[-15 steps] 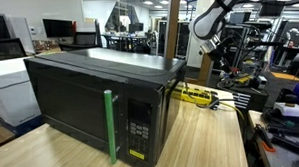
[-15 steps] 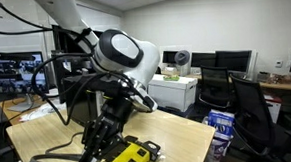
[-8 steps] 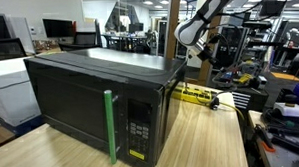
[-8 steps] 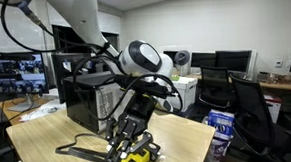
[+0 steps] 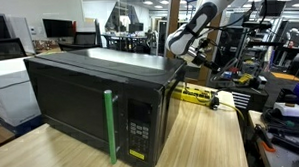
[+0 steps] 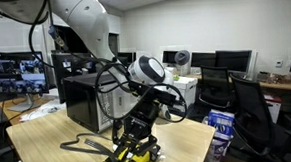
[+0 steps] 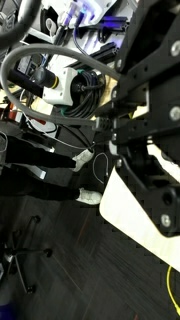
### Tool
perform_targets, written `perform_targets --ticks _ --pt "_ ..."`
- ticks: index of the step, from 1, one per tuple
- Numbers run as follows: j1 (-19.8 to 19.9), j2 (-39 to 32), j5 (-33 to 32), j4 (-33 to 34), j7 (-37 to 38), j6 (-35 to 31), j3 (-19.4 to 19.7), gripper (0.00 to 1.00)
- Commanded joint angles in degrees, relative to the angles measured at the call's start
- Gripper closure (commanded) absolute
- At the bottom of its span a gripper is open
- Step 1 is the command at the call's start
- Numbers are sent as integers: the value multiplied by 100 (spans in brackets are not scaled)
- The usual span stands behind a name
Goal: Connect the grey cable on the first switch on the left side of the black and yellow extension cable.
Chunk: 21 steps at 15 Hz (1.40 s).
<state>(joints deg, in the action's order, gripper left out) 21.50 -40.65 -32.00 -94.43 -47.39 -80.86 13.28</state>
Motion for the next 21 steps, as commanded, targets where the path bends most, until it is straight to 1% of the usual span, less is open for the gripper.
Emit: perform_targets --ticks 1,9,13,16,21 --pt "-17 -124 -23 168 87 472 -68 94" --pt "-108 -386 2 180 408 869 -288 94" --pt "-173 -752 57 444 768 1025 -328 94" --pt "-146 -978 95 729 1080 1036 -329 94" --pt "-109 -1304 97 1226 1240 1227 -338 94"
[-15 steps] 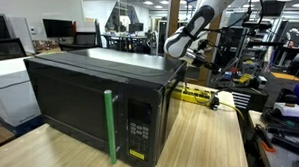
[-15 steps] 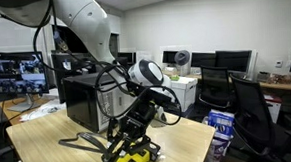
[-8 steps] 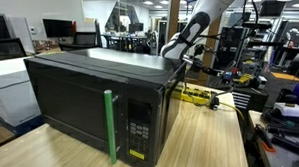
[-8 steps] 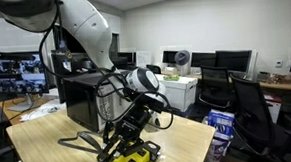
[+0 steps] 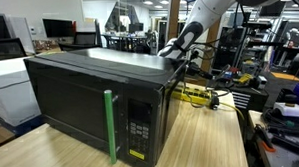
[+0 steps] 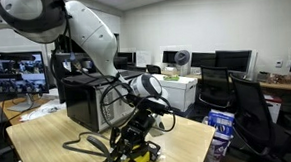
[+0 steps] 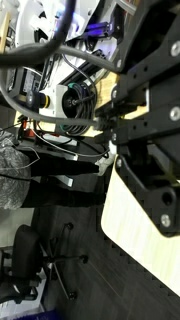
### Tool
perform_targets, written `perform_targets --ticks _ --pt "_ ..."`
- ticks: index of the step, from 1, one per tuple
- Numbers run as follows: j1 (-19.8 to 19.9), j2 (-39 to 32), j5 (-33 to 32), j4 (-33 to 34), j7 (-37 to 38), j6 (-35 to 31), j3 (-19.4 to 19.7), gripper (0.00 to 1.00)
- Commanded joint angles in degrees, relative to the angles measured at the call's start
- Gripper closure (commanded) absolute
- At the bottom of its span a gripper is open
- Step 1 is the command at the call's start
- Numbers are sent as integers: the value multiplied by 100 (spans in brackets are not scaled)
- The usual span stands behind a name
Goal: Connect the grey cable on the first switch on the left side of the black and yellow extension cable.
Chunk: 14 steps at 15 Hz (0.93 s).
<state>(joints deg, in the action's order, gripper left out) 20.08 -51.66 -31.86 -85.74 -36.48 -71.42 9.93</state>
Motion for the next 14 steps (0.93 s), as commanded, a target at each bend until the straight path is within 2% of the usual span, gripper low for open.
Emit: perform_targets --ticks 1,9,14 --pt "32 -266 85 453 151 336 -8 94" --pt "47 -658 79 1027 138 618 -34 94" --pt "45 -726 172 1079 192 590 -55 94"
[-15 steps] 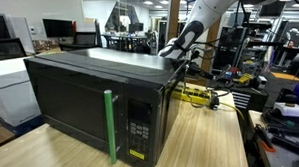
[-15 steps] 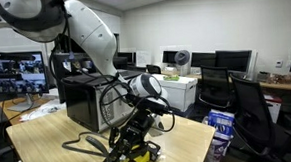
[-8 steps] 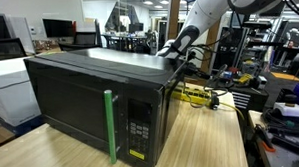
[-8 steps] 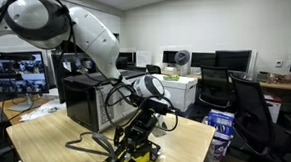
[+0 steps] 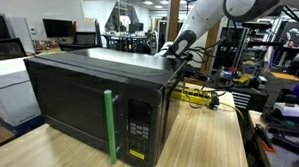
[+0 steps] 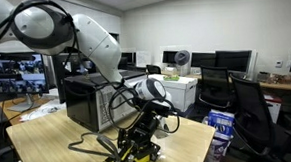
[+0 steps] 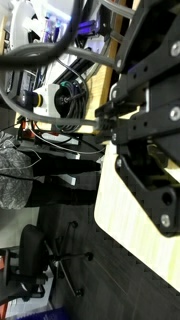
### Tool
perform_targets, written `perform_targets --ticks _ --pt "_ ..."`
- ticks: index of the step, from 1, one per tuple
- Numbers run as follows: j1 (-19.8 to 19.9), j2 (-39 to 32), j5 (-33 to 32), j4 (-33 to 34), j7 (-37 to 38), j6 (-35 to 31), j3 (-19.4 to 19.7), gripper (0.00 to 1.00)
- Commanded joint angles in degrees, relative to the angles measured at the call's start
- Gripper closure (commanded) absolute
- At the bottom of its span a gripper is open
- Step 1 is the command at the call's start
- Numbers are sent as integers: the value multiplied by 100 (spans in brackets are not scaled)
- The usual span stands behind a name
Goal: Connect the grey cable on the first switch on the left side of the black and yellow extension cable.
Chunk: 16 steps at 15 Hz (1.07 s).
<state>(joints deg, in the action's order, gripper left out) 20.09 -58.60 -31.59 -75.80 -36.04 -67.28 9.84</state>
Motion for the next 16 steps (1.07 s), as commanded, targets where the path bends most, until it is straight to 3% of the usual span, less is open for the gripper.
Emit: perform_targets --ticks 1,16 --pt "37 -12 161 47 157 184 -49 94" --pt "50 58 449 -154 580 138 -67 94"
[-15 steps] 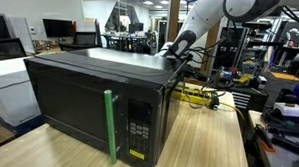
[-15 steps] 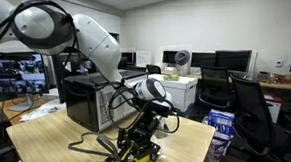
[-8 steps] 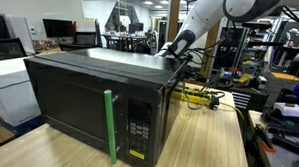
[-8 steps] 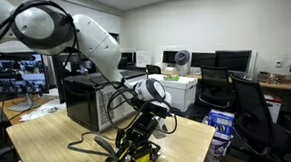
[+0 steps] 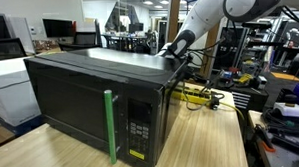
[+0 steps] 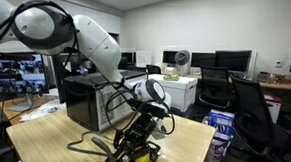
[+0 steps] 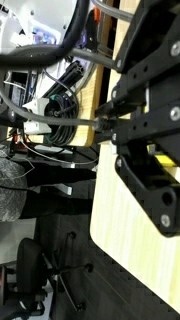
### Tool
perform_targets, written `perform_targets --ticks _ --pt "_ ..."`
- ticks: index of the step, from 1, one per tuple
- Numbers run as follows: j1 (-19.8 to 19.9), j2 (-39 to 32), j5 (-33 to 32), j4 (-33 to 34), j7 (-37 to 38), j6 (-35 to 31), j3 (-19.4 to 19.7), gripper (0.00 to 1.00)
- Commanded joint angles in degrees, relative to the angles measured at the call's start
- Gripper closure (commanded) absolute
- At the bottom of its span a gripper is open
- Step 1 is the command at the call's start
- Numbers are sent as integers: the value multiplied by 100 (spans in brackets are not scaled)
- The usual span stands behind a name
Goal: Connect the grey cable on the first switch on the left side of the black and yellow extension cable.
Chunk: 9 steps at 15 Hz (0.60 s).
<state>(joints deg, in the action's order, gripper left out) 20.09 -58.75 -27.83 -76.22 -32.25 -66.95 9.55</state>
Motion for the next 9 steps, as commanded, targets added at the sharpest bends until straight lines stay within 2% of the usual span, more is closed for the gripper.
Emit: perform_targets --ticks 1,9 --pt "58 61 73 -90 206 113 -37 94" --pt "205 -12 58 -59 131 33 -55 94"
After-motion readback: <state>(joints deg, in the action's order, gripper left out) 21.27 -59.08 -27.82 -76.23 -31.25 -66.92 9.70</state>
